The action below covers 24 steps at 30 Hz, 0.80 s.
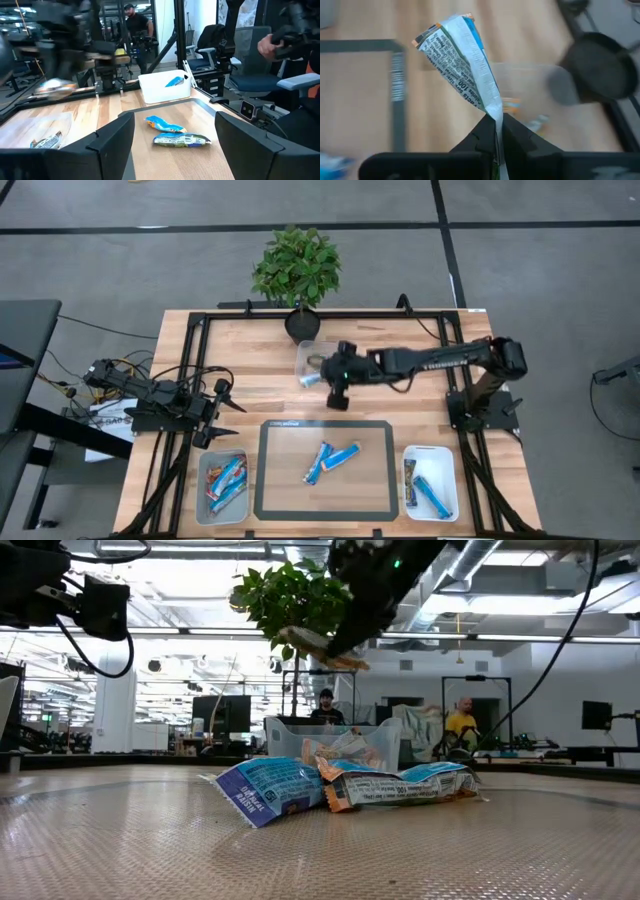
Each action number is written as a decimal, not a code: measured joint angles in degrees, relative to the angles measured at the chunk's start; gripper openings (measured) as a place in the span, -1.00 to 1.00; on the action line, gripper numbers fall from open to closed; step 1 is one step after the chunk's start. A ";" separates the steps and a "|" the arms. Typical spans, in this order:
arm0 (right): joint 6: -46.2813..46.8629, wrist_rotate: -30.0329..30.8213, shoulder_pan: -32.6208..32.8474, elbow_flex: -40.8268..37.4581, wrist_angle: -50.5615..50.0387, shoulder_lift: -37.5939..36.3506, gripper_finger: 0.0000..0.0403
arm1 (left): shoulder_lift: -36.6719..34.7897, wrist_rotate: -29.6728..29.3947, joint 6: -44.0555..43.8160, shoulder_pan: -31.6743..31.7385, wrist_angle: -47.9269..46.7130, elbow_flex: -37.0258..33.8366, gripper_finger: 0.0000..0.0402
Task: Pick and place Granola Bars by type
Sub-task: Put the orange granola bar into the transparent bin
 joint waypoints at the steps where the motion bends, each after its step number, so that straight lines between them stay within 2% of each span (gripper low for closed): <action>1: -0.33 -0.05 -1.41 0.00 0.16 0.00 -0.93 | 0.00 -0.01 0.04 0.00 0.00 0.00 0.34; 10: -1.97 -3.02 -12.67 0.07 0.62 0.69 -0.93 | 0.00 -0.02 0.40 0.02 0.00 0.00 0.34; 19: -2.30 -6.50 -16.83 -0.02 2.14 10.41 -0.93 | -0.01 0.00 0.07 0.00 0.00 0.00 0.34; 24: -1.82 -7.37 -17.64 0.31 2.37 12.86 -0.90 | 0.00 -0.01 0.18 0.00 0.00 0.00 0.34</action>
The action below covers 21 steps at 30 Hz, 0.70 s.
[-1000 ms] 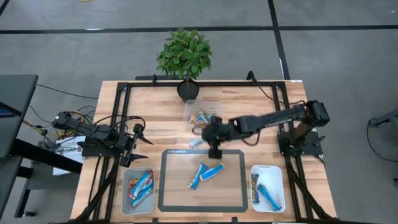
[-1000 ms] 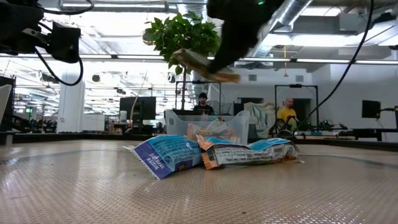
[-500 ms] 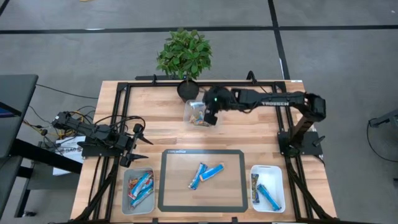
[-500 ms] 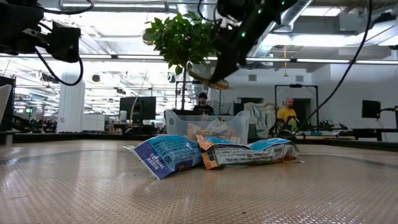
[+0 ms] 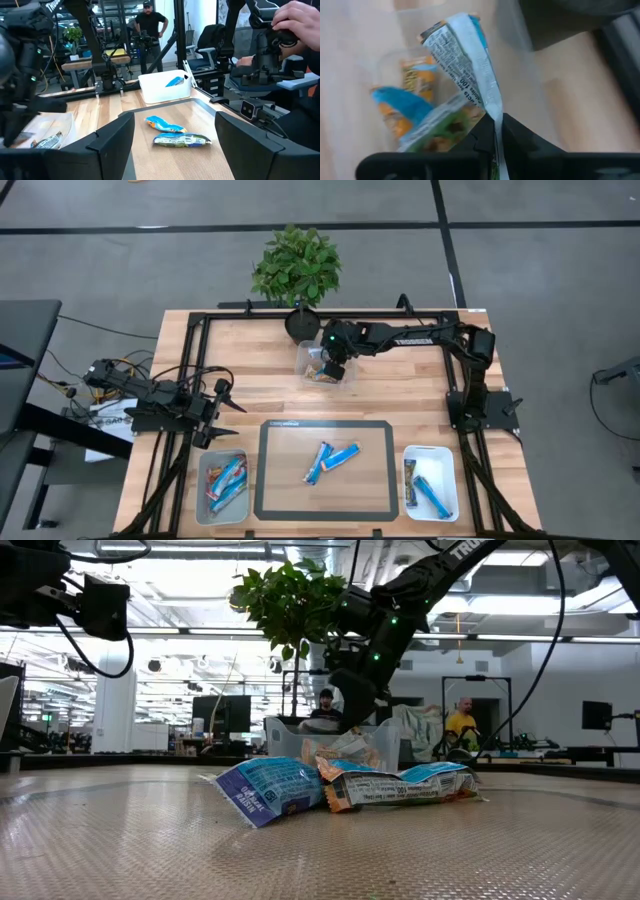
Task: Pick and place Granola Bars by type
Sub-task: Put the orange granola bar into the transparent bin, then put the orange granola bar into transparent bin
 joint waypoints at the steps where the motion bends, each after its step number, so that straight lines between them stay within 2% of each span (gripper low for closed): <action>1: 0.19 -0.74 0.06 0.00 -0.11 0.21 -0.88 | 0.00 -0.01 0.06 0.01 0.00 0.00 0.34; 4: 1.20 -2.05 0.50 0.00 -0.30 0.27 -0.77 | 0.00 -0.01 -0.35 0.00 0.00 0.00 0.34; 14: 1.55 -1.96 3.70 -0.09 -0.49 -2.20 -0.19 | 0.00 0.01 0.09 0.00 0.00 0.02 0.34; 21: 1.55 -1.97 11.43 0.04 -0.26 -10.24 -0.03 | 0.00 0.00 -0.05 0.01 0.00 0.01 0.34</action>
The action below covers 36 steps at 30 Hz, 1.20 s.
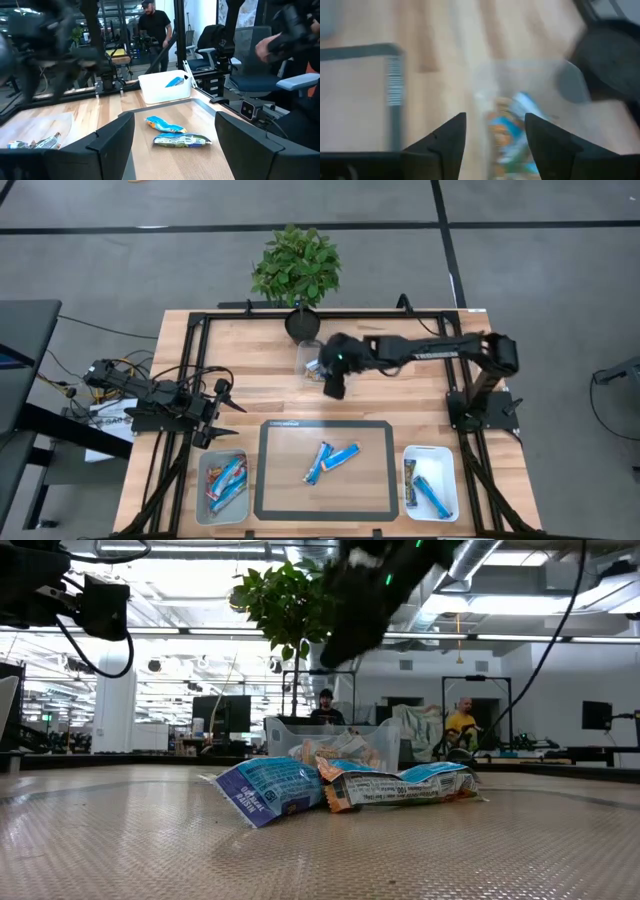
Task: Pick and place Granola Bars by type
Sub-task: Put the orange granola bar into transparent bin
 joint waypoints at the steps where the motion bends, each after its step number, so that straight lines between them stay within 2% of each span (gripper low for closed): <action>1: 0.00 0.00 1.64 0.00 -0.19 -0.82 -0.03 | 0.00 -0.01 0.11 0.00 0.00 0.01 0.34; 11: 0.07 -0.02 19.94 -0.02 -3.04 -2.06 -0.11 | 0.00 -0.01 -0.47 0.00 0.00 0.01 0.34; 19: 3.04 -0.11 29.32 -0.15 -10.60 -0.55 -0.16 | -0.02 -0.01 -0.27 0.00 0.00 0.02 0.34; 25: 2.99 0.60 32.56 -0.22 -15.19 2.41 -0.15 | 0.00 0.02 -0.24 -0.01 0.00 0.02 0.34; 36: -2.17 4.96 32.95 -0.85 -11.43 9.39 -0.15 | 0.07 -0.01 0.04 0.01 0.00 0.02 0.34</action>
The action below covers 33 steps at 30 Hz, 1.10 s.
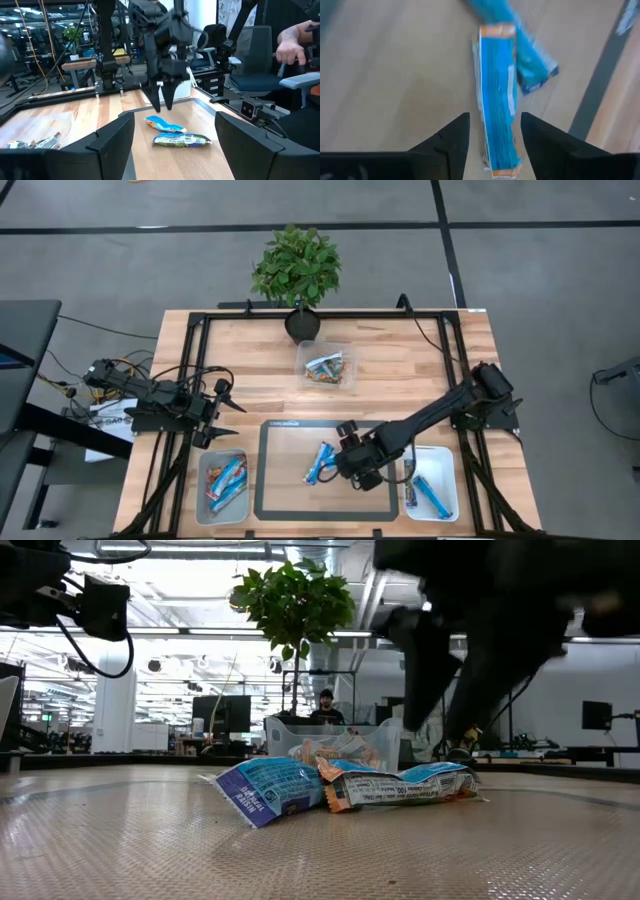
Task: Pick and place Granola Bars by type
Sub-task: Put the orange granola bar into transparent bin
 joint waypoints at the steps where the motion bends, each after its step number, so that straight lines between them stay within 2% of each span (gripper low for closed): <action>1: -0.58 -0.02 -0.18 -0.04 -0.22 0.71 -0.15 | 0.00 0.00 0.09 -0.02 0.00 0.00 0.34; 9: -0.89 0.87 -1.76 -0.11 -0.33 4.26 -0.15 | 0.00 0.00 0.12 -0.02 0.00 0.00 0.34; 21: -0.89 -1.10 -2.50 -3.59 1.63 4.06 -0.21 | 0.00 0.00 -0.32 -0.01 0.00 0.00 0.34; 24: -0.89 -1.14 -2.53 -4.37 2.98 4.01 -0.30 | 0.00 0.00 0.09 0.00 0.00 0.00 0.34; 33: -0.88 -1.49 -2.53 -4.77 4.25 3.79 -0.75 | 0.00 0.00 -0.21 0.00 0.00 -0.01 0.34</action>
